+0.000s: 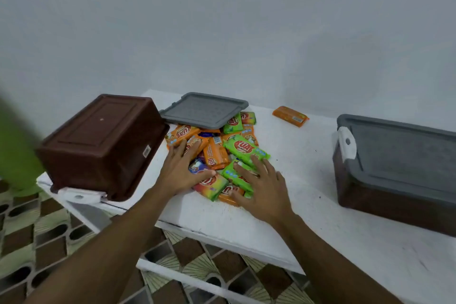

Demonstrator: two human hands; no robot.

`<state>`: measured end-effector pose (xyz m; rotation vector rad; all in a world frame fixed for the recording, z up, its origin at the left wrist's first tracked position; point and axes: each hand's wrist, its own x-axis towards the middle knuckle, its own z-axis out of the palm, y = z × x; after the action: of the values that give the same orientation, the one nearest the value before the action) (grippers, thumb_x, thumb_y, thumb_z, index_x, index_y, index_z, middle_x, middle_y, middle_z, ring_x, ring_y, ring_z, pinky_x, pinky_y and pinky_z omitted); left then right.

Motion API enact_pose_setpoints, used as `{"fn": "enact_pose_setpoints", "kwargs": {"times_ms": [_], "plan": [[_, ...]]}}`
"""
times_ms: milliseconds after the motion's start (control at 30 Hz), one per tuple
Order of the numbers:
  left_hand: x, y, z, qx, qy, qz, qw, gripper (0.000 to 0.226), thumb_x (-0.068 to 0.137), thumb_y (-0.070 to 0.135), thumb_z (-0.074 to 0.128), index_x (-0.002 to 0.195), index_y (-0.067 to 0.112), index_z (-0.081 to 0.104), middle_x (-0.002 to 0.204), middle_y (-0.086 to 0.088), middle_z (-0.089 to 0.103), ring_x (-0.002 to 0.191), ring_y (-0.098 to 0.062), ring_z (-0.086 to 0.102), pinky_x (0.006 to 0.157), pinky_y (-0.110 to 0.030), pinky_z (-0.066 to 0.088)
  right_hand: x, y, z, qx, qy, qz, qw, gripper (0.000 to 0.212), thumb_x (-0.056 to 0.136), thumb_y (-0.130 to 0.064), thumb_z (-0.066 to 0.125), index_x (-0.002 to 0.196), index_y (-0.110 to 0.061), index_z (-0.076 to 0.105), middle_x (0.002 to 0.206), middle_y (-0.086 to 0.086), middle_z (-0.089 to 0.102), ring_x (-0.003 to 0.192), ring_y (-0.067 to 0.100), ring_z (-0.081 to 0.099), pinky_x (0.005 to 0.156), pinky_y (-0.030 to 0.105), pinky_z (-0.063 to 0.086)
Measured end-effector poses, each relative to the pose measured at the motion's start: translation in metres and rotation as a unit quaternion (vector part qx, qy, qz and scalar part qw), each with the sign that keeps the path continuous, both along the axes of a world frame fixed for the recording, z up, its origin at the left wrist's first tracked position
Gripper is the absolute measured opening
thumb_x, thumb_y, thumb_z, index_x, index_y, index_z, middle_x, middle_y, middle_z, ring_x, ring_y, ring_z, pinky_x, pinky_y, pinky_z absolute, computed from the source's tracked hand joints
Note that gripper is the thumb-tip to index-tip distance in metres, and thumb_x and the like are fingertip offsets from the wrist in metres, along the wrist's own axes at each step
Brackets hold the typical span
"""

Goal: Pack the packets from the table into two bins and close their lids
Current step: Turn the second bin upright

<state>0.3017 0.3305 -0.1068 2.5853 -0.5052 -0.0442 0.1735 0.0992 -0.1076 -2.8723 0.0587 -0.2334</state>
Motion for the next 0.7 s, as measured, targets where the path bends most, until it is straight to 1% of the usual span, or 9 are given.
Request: {"fn": "enact_pose_setpoints", "kwargs": {"times_ms": [100, 200, 267, 333, 400, 467, 533, 600, 700], "plan": [[-0.002, -0.02, 0.002, -0.002, -0.012, 0.0, 1.0, 0.106, 0.057, 0.094, 0.043, 0.148, 0.052, 0.011, 0.163, 0.002, 0.007, 0.15, -0.026, 0.006, 0.117, -0.053, 0.022, 0.013, -0.021, -0.004, -0.001, -0.023, -0.017, 1.0, 0.069, 0.079, -0.081, 0.033, 0.14, -0.051, 0.037, 0.158, -0.001, 0.029, 0.144, 0.03, 0.028, 0.106, 0.058, 0.034], [-0.003, -0.043, 0.004, 0.001, -0.006, -0.013, 1.0, 0.102, 0.057, 0.092, 0.043, 0.146, 0.055, 0.008, 0.163, 0.0, 0.008, 0.149, -0.033, 0.007, 0.116, -0.054, 0.022, 0.021, -0.043, -0.002, -0.026, -0.022, -0.03, 0.999, 0.067, 0.079, -0.08, 0.03, 0.14, -0.052, 0.039, 0.157, -0.002, 0.032, 0.142, 0.027, 0.033, 0.105, 0.053, 0.036], [-0.001, -0.061, 0.006, 0.004, 0.004, -0.021, 1.0, 0.104, 0.057, 0.093, 0.042, 0.146, 0.055, 0.005, 0.163, 0.0, 0.005, 0.148, -0.036, 0.004, 0.117, -0.054, 0.018, 0.024, -0.055, 0.0, -0.03, -0.007, -0.048, 0.998, 0.067, 0.08, -0.079, 0.023, 0.141, -0.055, 0.034, 0.158, -0.005, 0.028, 0.143, 0.024, 0.031, 0.108, 0.052, 0.033], [0.0, -0.076, 0.007, 0.011, -0.002, -0.041, 0.999, 0.102, 0.062, 0.09, 0.045, 0.147, 0.053, 0.004, 0.163, -0.002, 0.004, 0.148, -0.033, 0.007, 0.116, -0.05, 0.018, 0.024, -0.059, 0.002, -0.017, 0.009, -0.069, 0.997, 0.067, 0.081, -0.078, 0.016, 0.141, -0.054, 0.035, 0.159, -0.004, 0.027, 0.144, 0.024, 0.028, 0.111, 0.053, 0.027], [0.003, -0.082, 0.008, 0.017, -0.011, -0.071, 0.997, 0.095, 0.071, 0.083, 0.048, 0.149, 0.051, 0.004, 0.163, -0.002, 0.004, 0.148, -0.03, 0.011, 0.116, -0.049, 0.019, 0.024, -0.058, 0.006, 0.009, 0.012, -0.098, 0.995, 0.071, 0.082, -0.076, 0.008, 0.139, -0.051, 0.041, 0.158, -0.004, 0.028, 0.145, 0.022, 0.024, 0.115, 0.056, 0.018], [0.009, -0.08, 0.013, 0.033, -0.016, -0.099, 0.994, 0.084, 0.082, 0.076, 0.044, 0.151, 0.045, 0.009, 0.163, -0.003, 0.007, 0.147, -0.03, 0.012, 0.116, -0.049, 0.02, 0.025, -0.05, 0.012, 0.018, -0.002, -0.123, 0.992, 0.075, 0.082, -0.074, 0.003, 0.135, -0.046, 0.048, 0.156, -0.004, 0.03, 0.145, 0.019, 0.02, 0.115, 0.058, 0.009], [0.017, -0.072, 0.026, 0.09, -0.059, -0.134, 0.985, 0.071, 0.089, 0.071, 0.034, 0.151, 0.038, 0.02, 0.159, -0.005, 0.022, 0.145, -0.029, 0.02, 0.114, -0.047, 0.021, 0.028, -0.037, 0.019, 0.017, -0.021, -0.14, 0.99, 0.075, 0.084, -0.069, 0.001, 0.131, -0.04, 0.052, 0.154, -0.004, 0.034, 0.144, 0.019, 0.022, 0.115, 0.058, 0.006], [0.033, -0.059, 0.05, 0.138, -0.137, -0.168, 0.966, 0.064, 0.093, 0.066, 0.028, 0.145, 0.031, 0.037, 0.146, -0.004, 0.046, 0.136, -0.025, 0.036, 0.108, -0.043, 0.028, 0.038, -0.019, 0.026, 0.027, -0.05, -0.162, 0.985, 0.072, 0.087, -0.064, 0.004, 0.129, -0.037, 0.055, 0.15, -0.003, 0.04, 0.142, 0.02, 0.028, 0.115, 0.057, 0.01], [0.066, -0.024, 0.096, 0.153, -0.212, -0.187, 0.947, 0.055, 0.092, 0.061, 0.034, 0.128, 0.025, 0.054, 0.128, -0.002, 0.059, 0.121, -0.023, 0.05, 0.1, -0.039, 0.036, 0.058, 0.019, 0.033, 0.034, -0.112, -0.175, 0.978, 0.061, 0.094, -0.057, 0.012, 0.122, -0.033, 0.06, 0.137, -0.004, 0.053, 0.132, 0.02, 0.041, 0.111, 0.053, 0.022]]}}
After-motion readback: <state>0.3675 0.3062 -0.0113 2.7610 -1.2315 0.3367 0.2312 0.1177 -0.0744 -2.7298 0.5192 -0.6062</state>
